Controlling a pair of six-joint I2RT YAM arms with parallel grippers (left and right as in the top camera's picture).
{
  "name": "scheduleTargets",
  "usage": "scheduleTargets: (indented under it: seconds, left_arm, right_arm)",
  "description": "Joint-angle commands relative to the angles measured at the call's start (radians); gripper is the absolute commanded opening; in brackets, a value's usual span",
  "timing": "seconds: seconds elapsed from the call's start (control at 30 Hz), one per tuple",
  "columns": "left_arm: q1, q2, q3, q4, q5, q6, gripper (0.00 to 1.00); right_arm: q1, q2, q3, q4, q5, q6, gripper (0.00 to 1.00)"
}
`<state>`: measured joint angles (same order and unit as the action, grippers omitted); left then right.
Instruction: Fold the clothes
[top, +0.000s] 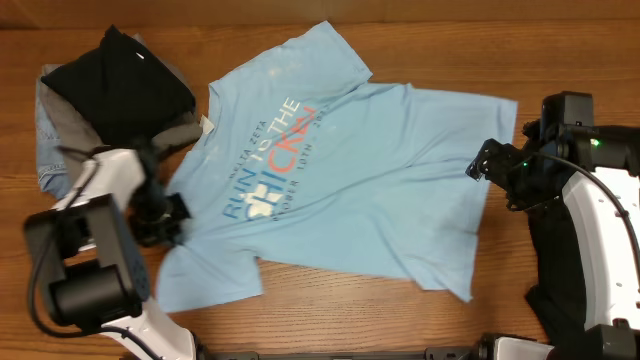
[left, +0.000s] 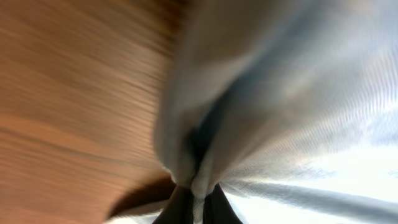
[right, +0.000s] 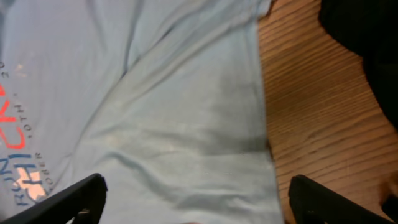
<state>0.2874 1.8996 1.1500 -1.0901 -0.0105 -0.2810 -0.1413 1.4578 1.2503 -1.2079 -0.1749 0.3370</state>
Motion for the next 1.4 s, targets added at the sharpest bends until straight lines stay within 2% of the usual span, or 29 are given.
scheduleTargets:
  seconds: [0.0,0.13,0.23,0.33,0.43,0.47,0.5,0.53,0.6,0.67,0.73,0.77,0.8,0.83,0.87,0.97,1.07,1.2,1.37]
  left_arm:
    - [0.085,0.000,0.063,-0.008,0.050,0.037,0.04]
    - [0.097,0.000,0.067,-0.006,0.095,0.070,0.08]
    - [0.071,0.000,0.067,-0.002,0.098,0.076,0.16]
    - [0.063,0.000,0.069,-0.002,0.105,0.080,0.28]
    - [0.063,0.000,0.080,-0.011,0.143,0.108,0.32]
    - [0.063,0.000,0.088,-0.018,0.154,0.112,0.33]
    - [0.063,0.000,0.096,-0.025,0.165,0.124,0.35]
    - [0.063,0.000,0.111,-0.039,0.170,0.128,0.37]
    - [0.063,0.000,0.136,-0.060,0.170,0.137,0.39]
    - [0.063,0.000,0.163,-0.070,0.192,0.168,0.44]
    - [0.063,0.000,0.187,-0.085,0.213,0.174,0.46]
    - [0.063,0.000,0.198,-0.092,0.222,0.181,0.46]
    - [0.061,0.000,0.218,-0.107,0.229,0.185,0.47]
    - [0.059,0.000,0.231,-0.116,0.236,0.193,0.47]
    - [0.057,0.000,0.240,-0.123,0.245,0.197,0.47]
    - [0.039,0.000,0.275,-0.138,0.282,0.209,0.48]
    - [-0.008,0.000,0.327,-0.151,0.384,0.267,0.48]
    - [-0.071,0.000,0.416,-0.197,0.411,0.304,0.48]
    - [-0.149,0.000,0.595,-0.296,0.393,0.311,0.48]
  right_arm:
    - [0.002,0.047,-0.056,0.011,0.017,0.036,0.90]
    - [0.002,0.100,-0.169,0.025,0.016,0.084,0.76]
    - [0.002,0.113,-0.288,0.144,-0.003,0.082,0.73]
    - [0.002,0.114,-0.417,0.335,-0.029,0.109,0.61]
    - [0.002,0.114,-0.481,0.423,-0.028,0.137,0.48]
    - [0.001,0.114,-0.509,0.454,-0.024,0.150,0.40]
    - [0.001,0.114,-0.519,0.459,-0.009,0.165,0.38]
    - [-0.001,0.114,-0.529,0.449,0.032,0.194,0.27]
    - [-0.013,0.114,-0.529,0.408,0.103,0.235,0.14]
    - [-0.041,0.113,-0.526,0.377,0.149,0.244,0.07]
    - [-0.075,0.113,-0.504,0.346,0.156,0.242,0.07]
    - [-0.092,0.113,-0.484,0.335,0.156,0.233,0.11]
    - [-0.117,0.113,-0.436,0.306,0.156,0.199,0.31]
    - [-0.130,0.113,-0.397,0.287,0.155,0.177,0.45]
    - [-0.138,0.113,-0.362,0.275,0.154,0.161,0.54]
    - [-0.148,0.113,-0.223,0.290,0.058,0.056,0.66]
    - [-0.148,0.114,-0.148,0.476,-0.109,0.034,0.66]
    - [-0.148,0.159,-0.150,0.635,-0.087,0.068,0.64]
    - [-0.148,0.298,-0.149,0.867,-0.112,0.113,0.61]
